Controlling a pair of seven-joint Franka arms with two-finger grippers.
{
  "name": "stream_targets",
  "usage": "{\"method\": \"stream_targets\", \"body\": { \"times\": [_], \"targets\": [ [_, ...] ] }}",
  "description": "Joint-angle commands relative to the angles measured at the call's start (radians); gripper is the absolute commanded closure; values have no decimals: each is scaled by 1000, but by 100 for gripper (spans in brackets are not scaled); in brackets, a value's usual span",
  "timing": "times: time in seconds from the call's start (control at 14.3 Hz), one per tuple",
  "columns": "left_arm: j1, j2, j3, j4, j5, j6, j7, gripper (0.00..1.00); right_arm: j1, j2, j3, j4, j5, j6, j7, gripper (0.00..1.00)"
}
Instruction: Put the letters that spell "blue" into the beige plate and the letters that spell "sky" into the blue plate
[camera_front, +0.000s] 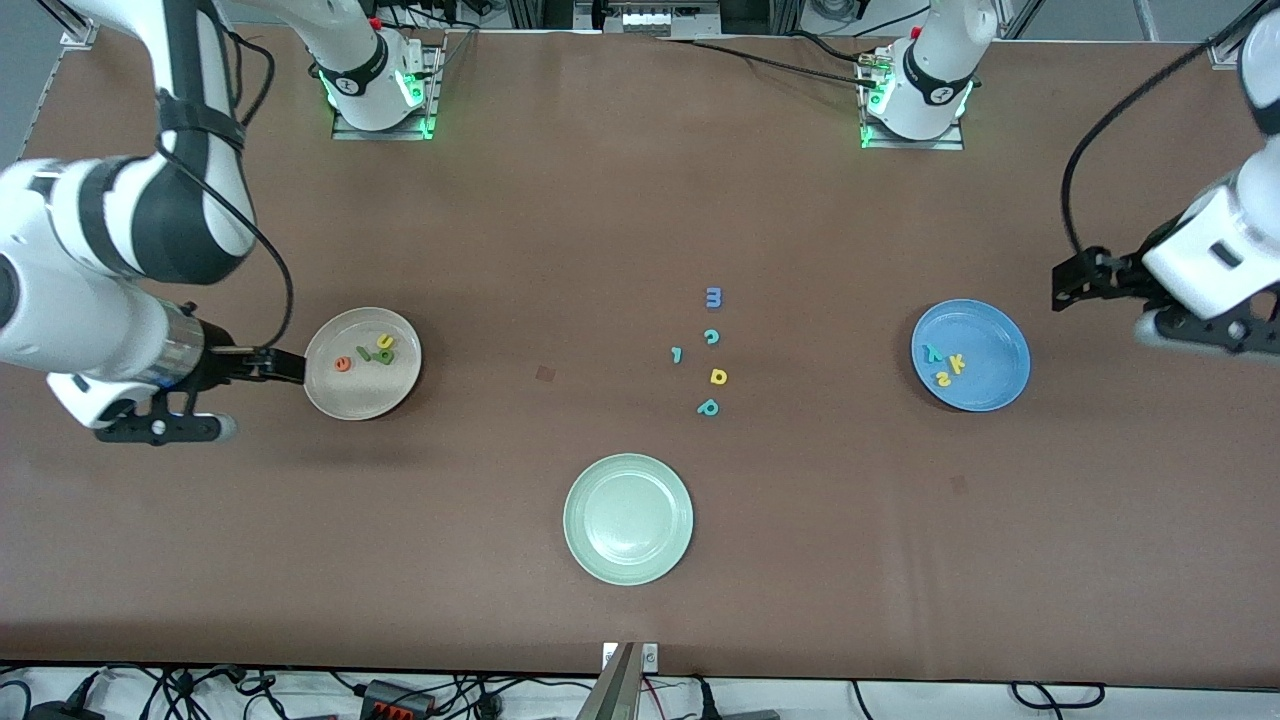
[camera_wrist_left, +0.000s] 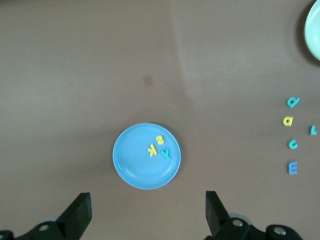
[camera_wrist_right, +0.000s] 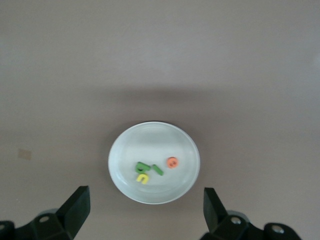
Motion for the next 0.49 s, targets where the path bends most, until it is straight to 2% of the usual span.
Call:
{"method": "stream_targets", "body": {
  "times": [0.0, 0.07, 0.21, 0.42],
  "targets": [
    [-50, -149, 65, -224, -51, 118, -30, 0, -161, -98, 156, -16, -67, -26, 24, 0],
    [-83, -147, 100, -227, -64, 113, -59, 0, -201, -118, 186, -15, -67, -41, 24, 0],
    [-74, -105, 105, -187, -68, 92, -69, 0, -253, -157, 224, -13, -88, -70, 22, 0],
    [-75, -112, 90, -166, -54, 32, -69, 0, -319, -204, 296, -13, -148, -86, 12, 0]
  ]
}}
